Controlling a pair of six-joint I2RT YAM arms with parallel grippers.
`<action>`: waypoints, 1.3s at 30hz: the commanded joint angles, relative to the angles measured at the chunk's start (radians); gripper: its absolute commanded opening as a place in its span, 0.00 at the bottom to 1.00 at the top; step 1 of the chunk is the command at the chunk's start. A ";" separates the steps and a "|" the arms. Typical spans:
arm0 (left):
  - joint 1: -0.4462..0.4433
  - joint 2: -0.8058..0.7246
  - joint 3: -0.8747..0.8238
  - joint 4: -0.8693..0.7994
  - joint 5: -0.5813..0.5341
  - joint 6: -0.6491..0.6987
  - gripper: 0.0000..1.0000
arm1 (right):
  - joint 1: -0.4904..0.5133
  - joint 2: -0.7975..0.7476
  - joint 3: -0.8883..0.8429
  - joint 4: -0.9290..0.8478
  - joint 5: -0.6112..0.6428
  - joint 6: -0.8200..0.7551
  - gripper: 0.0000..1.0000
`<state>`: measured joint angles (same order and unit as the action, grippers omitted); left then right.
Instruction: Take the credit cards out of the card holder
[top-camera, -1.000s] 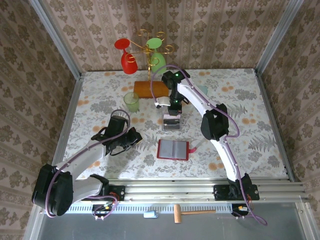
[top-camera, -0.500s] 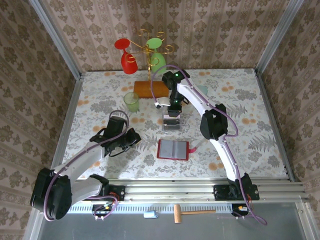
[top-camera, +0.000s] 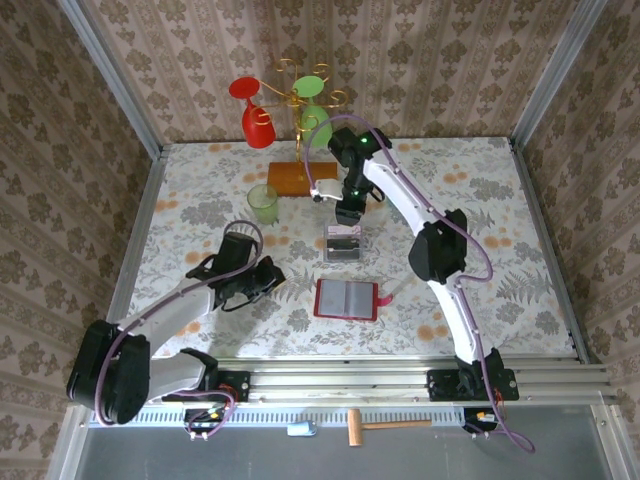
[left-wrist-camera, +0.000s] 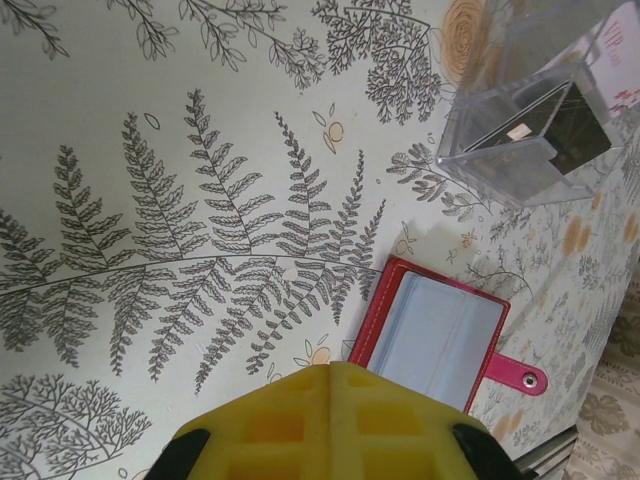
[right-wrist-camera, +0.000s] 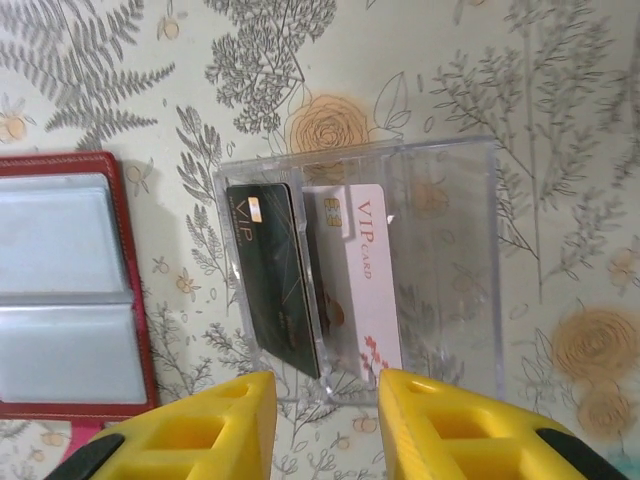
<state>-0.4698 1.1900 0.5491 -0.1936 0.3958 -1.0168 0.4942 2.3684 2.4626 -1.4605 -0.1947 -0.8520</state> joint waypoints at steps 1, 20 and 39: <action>-0.008 0.022 -0.002 0.049 0.026 -0.002 0.04 | 0.011 -0.120 -0.119 0.087 -0.019 0.148 0.32; -0.134 0.264 0.068 0.224 0.077 -0.021 0.05 | 0.060 -0.653 -1.097 0.859 -0.062 1.009 0.25; -0.174 0.322 0.091 0.294 0.067 -0.048 0.05 | 0.106 -0.741 -1.511 1.011 -0.172 1.385 0.24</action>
<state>-0.6403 1.5120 0.6281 0.0845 0.4603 -1.0542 0.5873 1.6588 0.9874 -0.5049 -0.3317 0.4664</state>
